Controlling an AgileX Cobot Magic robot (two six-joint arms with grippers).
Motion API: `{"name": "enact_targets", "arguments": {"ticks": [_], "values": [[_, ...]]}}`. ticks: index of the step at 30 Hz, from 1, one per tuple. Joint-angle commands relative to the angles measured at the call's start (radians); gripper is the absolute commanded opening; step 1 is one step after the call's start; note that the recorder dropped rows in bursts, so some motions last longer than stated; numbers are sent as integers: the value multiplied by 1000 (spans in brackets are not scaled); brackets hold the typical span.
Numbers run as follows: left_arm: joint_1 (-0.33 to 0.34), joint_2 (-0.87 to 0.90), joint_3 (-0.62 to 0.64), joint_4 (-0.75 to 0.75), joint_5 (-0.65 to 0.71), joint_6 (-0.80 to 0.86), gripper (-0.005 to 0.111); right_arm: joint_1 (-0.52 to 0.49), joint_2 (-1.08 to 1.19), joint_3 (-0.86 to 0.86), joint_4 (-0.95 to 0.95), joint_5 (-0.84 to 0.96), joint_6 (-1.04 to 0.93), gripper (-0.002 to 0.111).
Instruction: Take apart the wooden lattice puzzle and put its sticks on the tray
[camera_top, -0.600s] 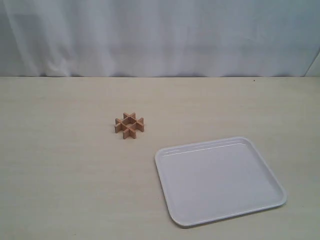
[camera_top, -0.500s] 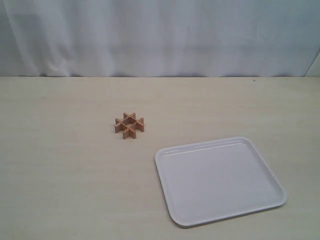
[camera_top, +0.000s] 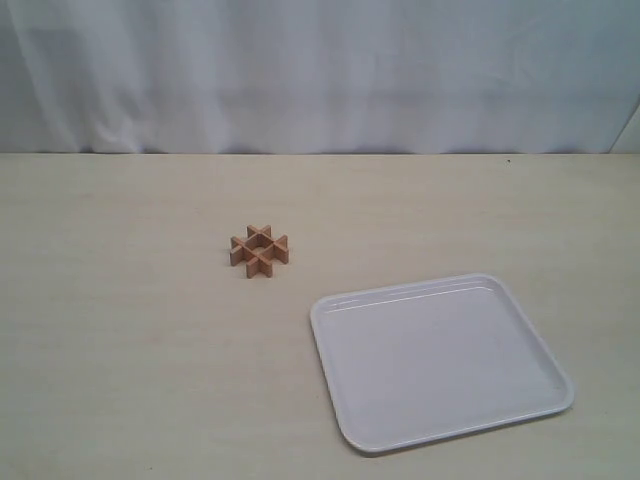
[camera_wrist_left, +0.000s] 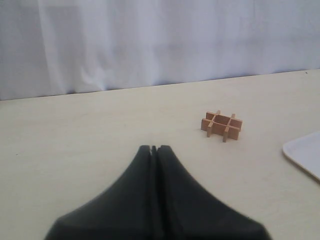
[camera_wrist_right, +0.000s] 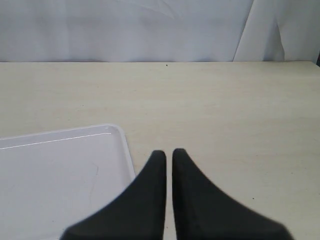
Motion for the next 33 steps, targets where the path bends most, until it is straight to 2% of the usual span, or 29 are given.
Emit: {"name": "enact_targets", "arguments": {"ticks": [1, 4, 10, 19, 22, 30, 33], "values": [[-1, 0, 2, -1, -12, -3, 0, -6, -5, 3, -3, -4, 1, 4], [-1, 0, 2, -1, -12, -3, 0, -6, -5, 3, -3, -33, 1, 4], [-1, 0, 2, -1, -12, -3, 0, -6, -5, 3, 0, -289, 1, 4], [-1, 0, 2, -1, -12, -3, 0, -6, -5, 3, 669, -370, 1, 4], [-1, 0, 2, -1, -12, -3, 0, -6, -5, 3, 820, -363, 1, 4], [-1, 0, 2, -1, -12, -3, 0, -6, -5, 3, 827, -334, -58, 4], [-1, 0, 2, -1, -12, -3, 0, -6, 29, -114, 827, -258, -162, 4]]}}
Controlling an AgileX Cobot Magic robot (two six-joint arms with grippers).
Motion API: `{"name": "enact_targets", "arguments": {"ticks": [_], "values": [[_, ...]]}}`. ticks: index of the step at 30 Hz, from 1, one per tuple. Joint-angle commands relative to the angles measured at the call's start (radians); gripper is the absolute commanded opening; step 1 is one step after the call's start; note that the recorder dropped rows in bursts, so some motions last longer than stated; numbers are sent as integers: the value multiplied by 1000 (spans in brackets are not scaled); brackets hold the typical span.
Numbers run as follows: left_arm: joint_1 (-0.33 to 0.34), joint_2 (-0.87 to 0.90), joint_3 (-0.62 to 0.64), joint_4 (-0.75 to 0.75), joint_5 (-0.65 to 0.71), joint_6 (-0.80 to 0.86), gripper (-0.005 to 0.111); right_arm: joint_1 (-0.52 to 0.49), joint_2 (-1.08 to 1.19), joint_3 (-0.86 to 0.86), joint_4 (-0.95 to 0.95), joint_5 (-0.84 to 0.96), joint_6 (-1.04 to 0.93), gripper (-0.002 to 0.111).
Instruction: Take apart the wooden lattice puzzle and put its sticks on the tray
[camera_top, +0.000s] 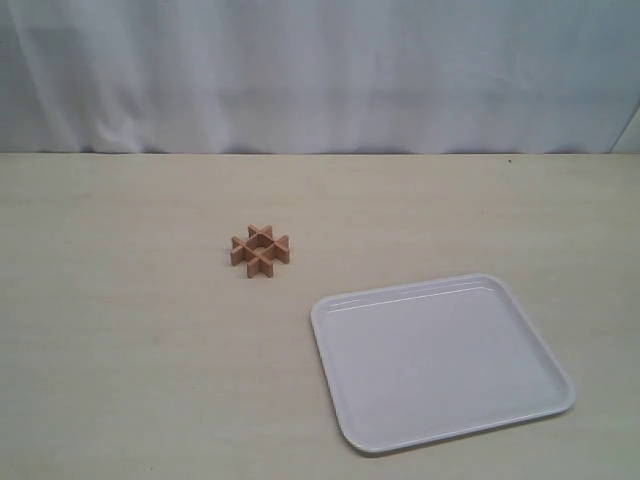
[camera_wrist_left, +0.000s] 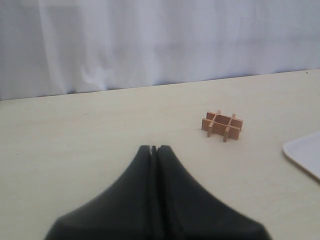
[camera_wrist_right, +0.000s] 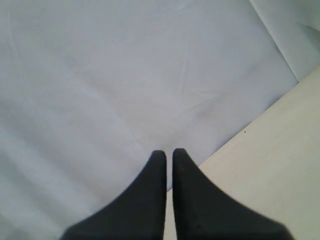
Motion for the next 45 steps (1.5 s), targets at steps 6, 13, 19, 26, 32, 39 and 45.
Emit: {"name": "enact_targets", "arguments": {"ticks": [6, 13, 19, 26, 32, 39, 45], "values": [[-1, 0, 2, -1, -12, -3, 0, -6, 334, -327, -2, 304, -277, 4], [-1, 0, 2, -1, -12, -3, 0, -6, 729, -572, 62, 548, -450, 5], [-1, 0, 2, -1, -12, -3, 0, -6, 910, -681, 122, 628, -450, 16], [-1, 0, 2, -1, -12, -3, 0, -6, 1059, -789, 132, 699, -512, 20], [-1, 0, 2, -1, -12, -3, 0, -6, 1181, -908, 132, 773, -533, 20], [-1, 0, 2, -1, -12, -3, 0, 20, 1339, -1049, 111, 848, -536, 20], [-1, 0, 2, -1, -12, -3, 0, 172, 1459, -1131, -26, 784, -536, 19]]}}
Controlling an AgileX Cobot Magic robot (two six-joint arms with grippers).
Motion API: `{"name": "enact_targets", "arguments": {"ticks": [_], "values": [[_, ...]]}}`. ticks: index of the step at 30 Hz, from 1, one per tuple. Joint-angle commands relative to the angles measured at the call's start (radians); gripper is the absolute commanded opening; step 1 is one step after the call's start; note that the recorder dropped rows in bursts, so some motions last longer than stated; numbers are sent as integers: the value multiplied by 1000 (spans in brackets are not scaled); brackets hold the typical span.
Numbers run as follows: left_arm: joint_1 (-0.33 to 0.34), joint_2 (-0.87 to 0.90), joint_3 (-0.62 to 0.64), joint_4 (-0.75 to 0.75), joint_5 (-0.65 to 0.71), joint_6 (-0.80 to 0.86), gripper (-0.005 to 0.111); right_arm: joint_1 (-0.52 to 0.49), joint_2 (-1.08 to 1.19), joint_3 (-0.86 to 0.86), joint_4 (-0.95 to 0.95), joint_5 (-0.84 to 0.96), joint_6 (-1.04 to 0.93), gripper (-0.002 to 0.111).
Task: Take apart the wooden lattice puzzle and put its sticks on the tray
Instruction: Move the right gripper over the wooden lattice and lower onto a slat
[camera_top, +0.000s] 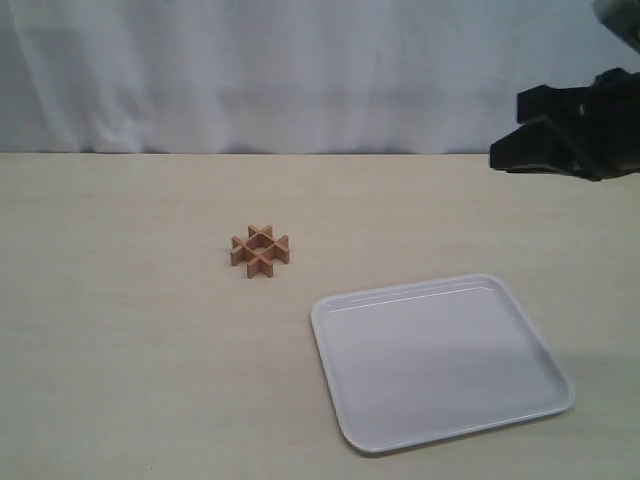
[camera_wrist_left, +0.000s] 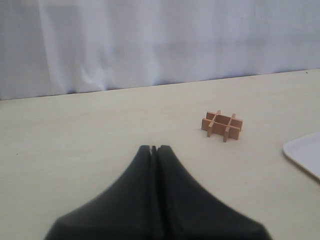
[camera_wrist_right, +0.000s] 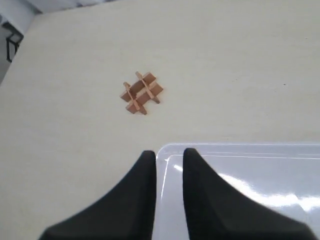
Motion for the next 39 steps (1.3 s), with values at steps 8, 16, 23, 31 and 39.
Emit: {"name": "enact_targets", "arguments": {"ticks": [8, 16, 23, 31, 39], "values": [[-1, 0, 2, -1, -12, -3, 0, 261, 240, -197, -246, -57, -11, 19], [-1, 0, 2, -1, -12, -3, 0, 363, 411, -396, -405, 47, 82, 4], [-1, 0, 2, -1, -12, -3, 0, 431, 568, -621, -563, 226, 199, 4], [-1, 0, 2, -1, -12, -3, 0, 508, 777, -918, -797, 399, 342, 4], [-1, 0, 2, -1, -12, -3, 0, 514, 906, -1065, -767, 399, 235, 4]]}}
